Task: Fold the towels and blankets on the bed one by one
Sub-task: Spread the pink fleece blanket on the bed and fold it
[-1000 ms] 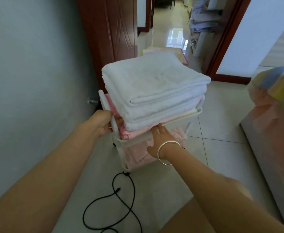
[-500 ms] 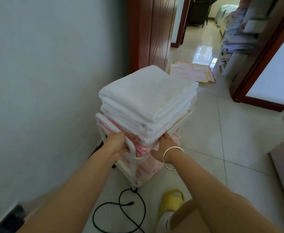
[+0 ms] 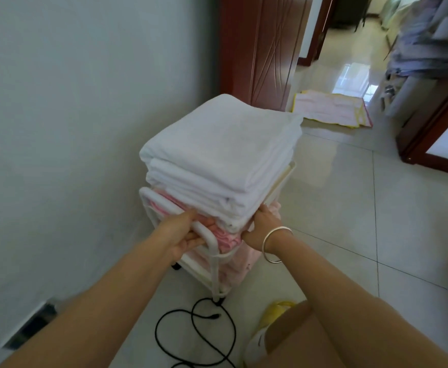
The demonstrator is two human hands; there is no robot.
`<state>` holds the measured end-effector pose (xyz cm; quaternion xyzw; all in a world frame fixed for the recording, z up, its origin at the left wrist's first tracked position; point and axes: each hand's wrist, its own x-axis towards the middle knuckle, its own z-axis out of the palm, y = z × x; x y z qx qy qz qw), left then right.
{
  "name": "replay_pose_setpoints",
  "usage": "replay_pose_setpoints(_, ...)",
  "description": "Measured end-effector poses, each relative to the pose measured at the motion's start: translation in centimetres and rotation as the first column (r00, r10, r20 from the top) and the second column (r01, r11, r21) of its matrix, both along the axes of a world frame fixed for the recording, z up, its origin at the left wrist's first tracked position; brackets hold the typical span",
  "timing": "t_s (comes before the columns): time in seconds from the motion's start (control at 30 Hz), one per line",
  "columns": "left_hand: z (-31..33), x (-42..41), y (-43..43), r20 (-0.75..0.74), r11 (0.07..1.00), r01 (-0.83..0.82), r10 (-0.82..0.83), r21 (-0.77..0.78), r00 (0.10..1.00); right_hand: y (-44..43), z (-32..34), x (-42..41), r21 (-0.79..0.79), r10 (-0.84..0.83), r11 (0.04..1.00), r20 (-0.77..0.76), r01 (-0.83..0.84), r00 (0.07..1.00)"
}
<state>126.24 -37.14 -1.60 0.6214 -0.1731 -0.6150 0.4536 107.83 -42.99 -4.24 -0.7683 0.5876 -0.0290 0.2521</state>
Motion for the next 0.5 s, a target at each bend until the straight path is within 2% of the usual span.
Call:
replay_pose_setpoints(0.23, 1.0, 1.3, 1.9, -0.096, 0.994, -0.109, 0.108, -0.002, 0.989, 0.0, -0.3, 3.0, -0.011, 0.028, 1.000, 0.052, -0.028, 0.998)
replay_pose_setpoints(0.33, 1.4, 1.8, 2.3, -0.114, 0.978, -0.206, 0.209, 0.035, 0.971, -0.4, -0.4, 3.9, -0.037, 0.023, 0.999, 0.046, -0.022, 0.999)
replay_pose_setpoints(0.43, 1.6, 2.5, 2.7, -0.127, 0.976, -0.197, 0.208, 0.092, 0.970, -0.3, -0.7, 3.7, -0.032, 0.056, 0.998, 0.071, -0.054, 0.996)
replay_pose_setpoints(0.5, 1.8, 2.6, 2.8, -0.127, 0.975, -0.185, 0.200, 0.121, 0.971, -0.2, -1.6, 3.4, -0.011, 0.006, 1.000, 0.140, -0.005, 0.990)
